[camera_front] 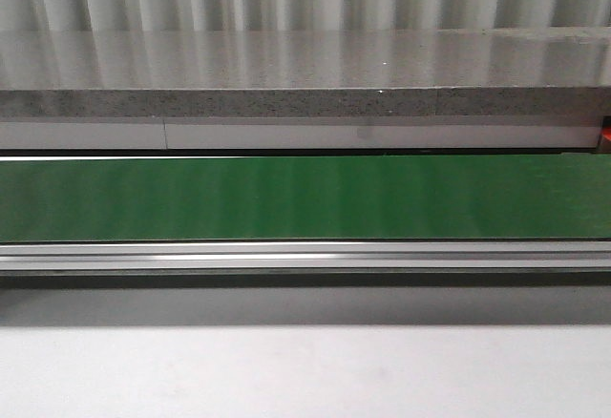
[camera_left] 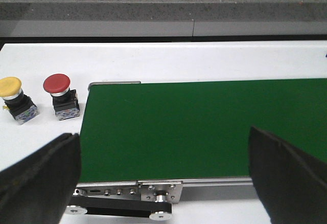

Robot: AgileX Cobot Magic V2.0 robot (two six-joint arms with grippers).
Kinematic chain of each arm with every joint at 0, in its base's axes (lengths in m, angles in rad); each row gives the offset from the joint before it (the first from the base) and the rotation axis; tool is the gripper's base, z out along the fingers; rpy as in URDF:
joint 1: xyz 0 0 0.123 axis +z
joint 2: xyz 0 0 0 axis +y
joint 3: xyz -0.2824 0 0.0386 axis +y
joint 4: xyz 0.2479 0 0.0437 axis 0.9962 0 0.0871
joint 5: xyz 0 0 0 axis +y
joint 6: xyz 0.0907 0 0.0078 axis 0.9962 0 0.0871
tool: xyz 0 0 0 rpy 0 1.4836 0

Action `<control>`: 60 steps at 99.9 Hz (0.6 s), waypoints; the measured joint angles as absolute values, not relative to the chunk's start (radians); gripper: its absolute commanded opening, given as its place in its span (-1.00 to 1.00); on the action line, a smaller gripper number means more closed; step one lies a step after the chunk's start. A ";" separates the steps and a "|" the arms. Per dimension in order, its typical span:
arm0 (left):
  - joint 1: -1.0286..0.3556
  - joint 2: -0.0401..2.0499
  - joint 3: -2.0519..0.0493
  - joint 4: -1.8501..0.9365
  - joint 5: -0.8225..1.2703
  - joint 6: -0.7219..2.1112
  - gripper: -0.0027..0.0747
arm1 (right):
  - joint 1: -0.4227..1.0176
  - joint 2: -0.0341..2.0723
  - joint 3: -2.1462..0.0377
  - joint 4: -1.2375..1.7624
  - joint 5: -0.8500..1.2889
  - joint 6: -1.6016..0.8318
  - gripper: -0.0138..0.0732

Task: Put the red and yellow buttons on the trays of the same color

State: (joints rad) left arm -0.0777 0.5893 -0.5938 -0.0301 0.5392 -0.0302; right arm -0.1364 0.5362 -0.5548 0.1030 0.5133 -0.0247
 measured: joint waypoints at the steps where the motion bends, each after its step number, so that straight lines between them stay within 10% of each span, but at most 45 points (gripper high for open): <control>1: -0.075 0.592 -0.596 -0.027 0.537 -0.036 0.72 | -0.136 0.536 -0.555 0.103 0.513 -0.025 -0.84; 60: 0.206 1.189 -0.925 -0.016 0.523 -0.244 0.72 | -0.136 0.536 -0.555 0.103 0.513 -0.025 -0.84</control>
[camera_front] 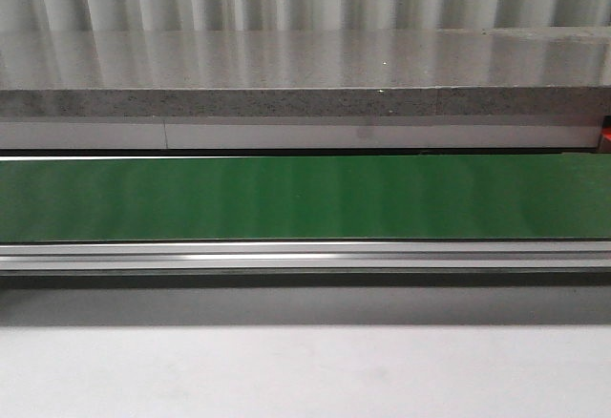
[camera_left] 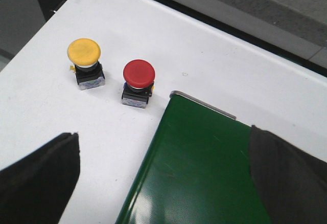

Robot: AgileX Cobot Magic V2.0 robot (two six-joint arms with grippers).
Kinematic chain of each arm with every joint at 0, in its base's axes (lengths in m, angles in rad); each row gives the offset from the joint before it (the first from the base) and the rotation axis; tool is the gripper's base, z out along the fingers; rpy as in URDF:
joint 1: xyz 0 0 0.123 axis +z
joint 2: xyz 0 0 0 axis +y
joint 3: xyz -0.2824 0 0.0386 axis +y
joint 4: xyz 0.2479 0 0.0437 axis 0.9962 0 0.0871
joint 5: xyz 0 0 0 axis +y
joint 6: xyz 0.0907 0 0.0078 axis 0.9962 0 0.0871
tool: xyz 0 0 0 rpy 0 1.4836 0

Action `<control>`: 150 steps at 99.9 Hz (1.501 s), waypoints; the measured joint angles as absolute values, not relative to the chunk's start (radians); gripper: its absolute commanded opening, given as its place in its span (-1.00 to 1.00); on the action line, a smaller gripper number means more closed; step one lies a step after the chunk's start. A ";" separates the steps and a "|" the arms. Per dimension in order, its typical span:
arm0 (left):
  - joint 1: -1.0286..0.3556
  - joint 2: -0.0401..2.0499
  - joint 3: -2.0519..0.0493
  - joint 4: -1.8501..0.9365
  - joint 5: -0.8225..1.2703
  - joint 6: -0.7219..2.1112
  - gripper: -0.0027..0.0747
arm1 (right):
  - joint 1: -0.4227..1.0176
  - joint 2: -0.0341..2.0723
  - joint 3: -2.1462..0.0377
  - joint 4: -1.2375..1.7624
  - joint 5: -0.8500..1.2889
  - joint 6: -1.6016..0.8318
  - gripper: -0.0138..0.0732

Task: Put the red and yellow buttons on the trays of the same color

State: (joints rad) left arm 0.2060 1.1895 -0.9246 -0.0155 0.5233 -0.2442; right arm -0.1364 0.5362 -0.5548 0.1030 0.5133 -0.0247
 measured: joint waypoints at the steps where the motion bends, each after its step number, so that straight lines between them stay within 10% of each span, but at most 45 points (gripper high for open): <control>1: 0.208 1.205 -0.928 -0.016 0.523 -0.244 0.72 | -0.136 0.536 -0.555 0.103 0.513 -0.025 -0.84; 150: 0.283 1.964 -1.373 -0.114 0.539 -0.248 0.52 | -0.136 0.536 -0.555 0.103 0.513 -0.025 -0.84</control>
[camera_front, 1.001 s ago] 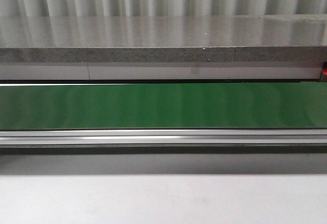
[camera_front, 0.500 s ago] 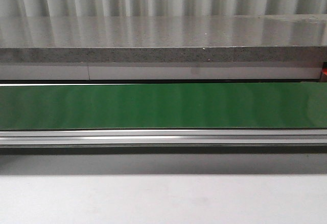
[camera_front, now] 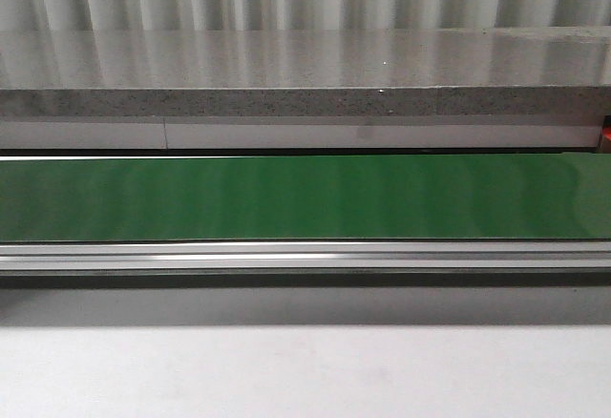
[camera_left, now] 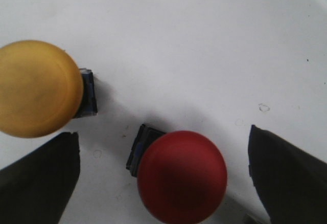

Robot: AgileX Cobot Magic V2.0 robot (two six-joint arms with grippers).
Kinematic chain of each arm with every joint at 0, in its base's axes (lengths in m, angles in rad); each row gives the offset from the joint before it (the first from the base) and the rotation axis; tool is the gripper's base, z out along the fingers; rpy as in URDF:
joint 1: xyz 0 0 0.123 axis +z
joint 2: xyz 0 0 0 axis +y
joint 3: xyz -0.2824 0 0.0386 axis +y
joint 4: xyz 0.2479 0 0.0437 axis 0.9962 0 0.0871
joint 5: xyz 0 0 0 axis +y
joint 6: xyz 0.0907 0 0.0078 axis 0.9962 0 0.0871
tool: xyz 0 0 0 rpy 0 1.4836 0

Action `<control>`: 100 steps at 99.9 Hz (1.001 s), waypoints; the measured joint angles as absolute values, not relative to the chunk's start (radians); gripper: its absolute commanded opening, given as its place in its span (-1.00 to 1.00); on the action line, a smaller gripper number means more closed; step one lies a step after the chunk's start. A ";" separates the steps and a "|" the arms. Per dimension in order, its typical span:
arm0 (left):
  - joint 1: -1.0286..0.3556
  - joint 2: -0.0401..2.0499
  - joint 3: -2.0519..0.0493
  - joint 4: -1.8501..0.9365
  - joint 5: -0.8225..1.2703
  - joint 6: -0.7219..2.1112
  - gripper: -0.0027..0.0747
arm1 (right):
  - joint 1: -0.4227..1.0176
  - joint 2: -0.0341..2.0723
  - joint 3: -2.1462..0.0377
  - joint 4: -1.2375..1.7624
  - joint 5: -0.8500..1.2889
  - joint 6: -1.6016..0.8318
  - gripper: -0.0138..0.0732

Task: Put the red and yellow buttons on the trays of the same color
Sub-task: 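Reach the left gripper down to the last red button and grasp it, then lower the red button onto the belt and open the left gripper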

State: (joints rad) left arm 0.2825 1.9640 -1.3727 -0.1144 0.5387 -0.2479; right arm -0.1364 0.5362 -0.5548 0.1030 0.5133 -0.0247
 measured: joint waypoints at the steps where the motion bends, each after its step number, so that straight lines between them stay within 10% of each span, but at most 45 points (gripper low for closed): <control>1: 0.283 1.964 -1.373 -0.114 0.541 -0.248 0.48 | -0.136 0.536 -0.555 0.103 0.513 -0.025 -0.84; 31: 0.283 1.964 -1.408 -0.129 0.611 -0.248 -0.99 | -0.136 0.536 -0.555 0.103 0.513 -0.025 -0.84; 100: 0.236 1.633 -1.473 -0.135 0.785 -0.074 -0.98 | -0.136 0.536 -0.555 0.103 0.513 -0.025 -0.84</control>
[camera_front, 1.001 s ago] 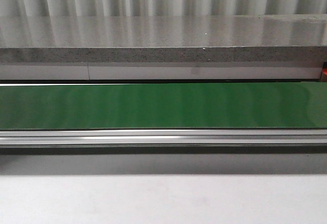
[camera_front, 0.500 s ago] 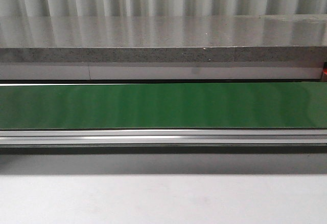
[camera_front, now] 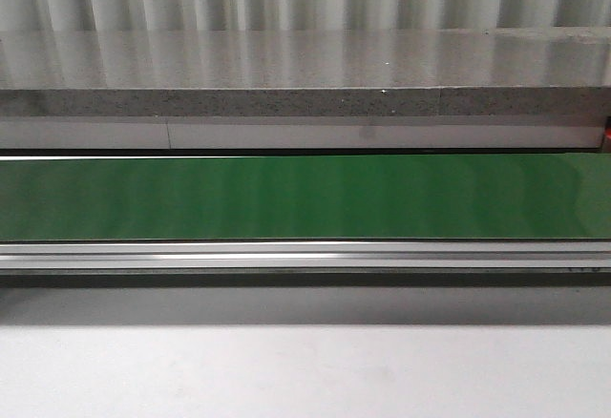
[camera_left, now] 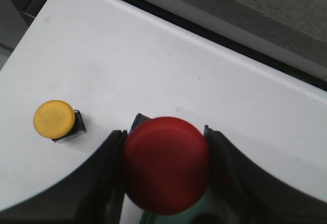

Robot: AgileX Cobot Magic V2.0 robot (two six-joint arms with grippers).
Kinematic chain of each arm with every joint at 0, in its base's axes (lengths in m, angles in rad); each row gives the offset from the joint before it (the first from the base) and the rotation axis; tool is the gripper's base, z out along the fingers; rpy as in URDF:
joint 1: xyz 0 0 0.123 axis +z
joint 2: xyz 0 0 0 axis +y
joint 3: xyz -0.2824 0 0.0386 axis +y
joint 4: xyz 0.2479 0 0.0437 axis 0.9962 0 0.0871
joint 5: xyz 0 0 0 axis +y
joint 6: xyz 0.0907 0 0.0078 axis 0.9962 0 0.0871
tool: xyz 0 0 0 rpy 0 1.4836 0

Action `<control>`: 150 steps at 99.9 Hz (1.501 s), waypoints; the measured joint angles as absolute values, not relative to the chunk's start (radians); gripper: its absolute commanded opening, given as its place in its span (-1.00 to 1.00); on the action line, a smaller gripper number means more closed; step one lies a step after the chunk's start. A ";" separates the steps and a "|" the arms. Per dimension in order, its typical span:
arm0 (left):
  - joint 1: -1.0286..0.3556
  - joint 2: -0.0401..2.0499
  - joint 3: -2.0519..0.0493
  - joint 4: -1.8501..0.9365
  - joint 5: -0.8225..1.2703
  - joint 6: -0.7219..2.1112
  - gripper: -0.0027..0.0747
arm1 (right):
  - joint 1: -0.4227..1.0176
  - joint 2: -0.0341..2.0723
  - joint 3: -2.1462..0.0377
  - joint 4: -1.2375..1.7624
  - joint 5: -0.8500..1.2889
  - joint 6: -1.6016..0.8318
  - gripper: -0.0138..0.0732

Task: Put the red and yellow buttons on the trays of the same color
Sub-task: 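Lower the red button onto the belt and open the left gripper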

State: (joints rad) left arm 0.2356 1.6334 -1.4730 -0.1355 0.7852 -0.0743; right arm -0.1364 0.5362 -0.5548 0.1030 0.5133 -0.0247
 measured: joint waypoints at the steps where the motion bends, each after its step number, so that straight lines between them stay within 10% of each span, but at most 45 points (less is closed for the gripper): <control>1: 0.233 1.628 -1.467 -0.135 0.787 -0.072 -0.98 | -0.136 0.536 -0.555 0.103 0.513 -0.025 -0.84; 127: 0.114 1.461 -0.968 -0.155 0.578 -0.064 -0.97 | -0.136 0.536 -0.555 0.103 0.513 -0.025 -0.84; 150: 0.112 1.479 -0.976 -0.187 0.582 -0.064 -0.03 | -0.136 0.536 -0.555 0.103 0.513 -0.025 -0.84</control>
